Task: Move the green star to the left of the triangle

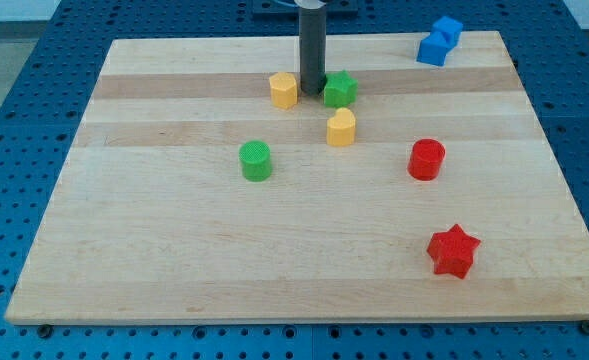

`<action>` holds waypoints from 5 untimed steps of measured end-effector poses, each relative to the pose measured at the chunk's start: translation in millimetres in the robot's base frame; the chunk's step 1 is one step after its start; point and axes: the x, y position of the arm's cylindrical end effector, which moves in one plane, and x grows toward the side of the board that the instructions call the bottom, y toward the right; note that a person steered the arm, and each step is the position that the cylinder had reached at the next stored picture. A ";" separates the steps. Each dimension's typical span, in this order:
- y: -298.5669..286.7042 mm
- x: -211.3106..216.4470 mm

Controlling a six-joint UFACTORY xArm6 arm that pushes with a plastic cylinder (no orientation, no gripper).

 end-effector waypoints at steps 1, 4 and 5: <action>-0.5 28.5; 23.8 13.3; 44.7 -7.8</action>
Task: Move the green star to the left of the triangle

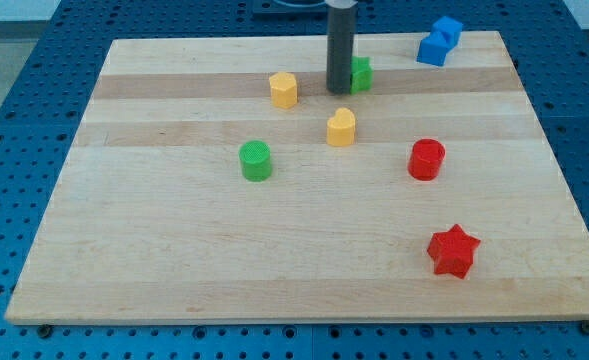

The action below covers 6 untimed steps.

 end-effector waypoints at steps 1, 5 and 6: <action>18.6 -20.6; 39.4 -44.7; 47.7 -54.7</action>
